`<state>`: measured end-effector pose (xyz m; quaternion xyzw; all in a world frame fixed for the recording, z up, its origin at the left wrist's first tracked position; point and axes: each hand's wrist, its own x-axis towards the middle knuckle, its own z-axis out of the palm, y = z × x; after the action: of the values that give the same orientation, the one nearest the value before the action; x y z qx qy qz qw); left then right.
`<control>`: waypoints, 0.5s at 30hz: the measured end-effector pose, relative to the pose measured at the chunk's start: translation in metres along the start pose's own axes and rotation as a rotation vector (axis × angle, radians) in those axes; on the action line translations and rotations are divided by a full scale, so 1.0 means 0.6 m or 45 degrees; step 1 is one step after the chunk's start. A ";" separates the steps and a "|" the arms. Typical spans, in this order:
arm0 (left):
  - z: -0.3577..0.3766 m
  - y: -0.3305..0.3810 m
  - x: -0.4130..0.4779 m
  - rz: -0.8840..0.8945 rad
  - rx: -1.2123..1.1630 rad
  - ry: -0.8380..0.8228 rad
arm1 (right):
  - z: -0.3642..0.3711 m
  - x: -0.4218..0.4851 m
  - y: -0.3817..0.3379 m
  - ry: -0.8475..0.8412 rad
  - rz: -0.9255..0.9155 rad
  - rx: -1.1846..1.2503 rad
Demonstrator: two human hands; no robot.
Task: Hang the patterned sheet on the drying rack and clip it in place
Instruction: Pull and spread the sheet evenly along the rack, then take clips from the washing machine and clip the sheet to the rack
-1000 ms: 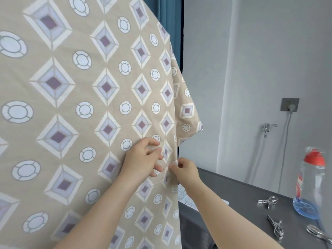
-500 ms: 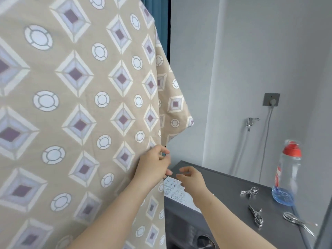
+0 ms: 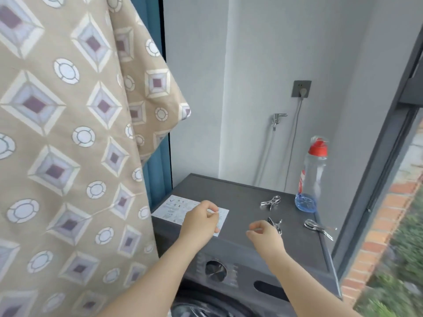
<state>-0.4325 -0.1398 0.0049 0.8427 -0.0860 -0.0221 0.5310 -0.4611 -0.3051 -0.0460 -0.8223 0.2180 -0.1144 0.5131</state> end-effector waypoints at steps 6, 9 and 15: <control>0.105 -0.053 0.006 -0.028 0.131 -0.116 | -0.038 0.003 0.105 0.147 0.092 -0.329; 0.142 -0.077 0.008 -0.036 0.239 -0.165 | -0.053 0.003 0.138 0.220 0.080 -0.423; 0.218 -0.108 0.022 0.054 0.378 -0.274 | -0.077 0.027 0.191 0.248 0.054 -0.413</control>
<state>-0.4284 -0.2315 -0.1097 0.9025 -0.1625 -0.0880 0.3890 -0.4935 -0.3927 -0.1287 -0.8745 0.2995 -0.1460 0.3526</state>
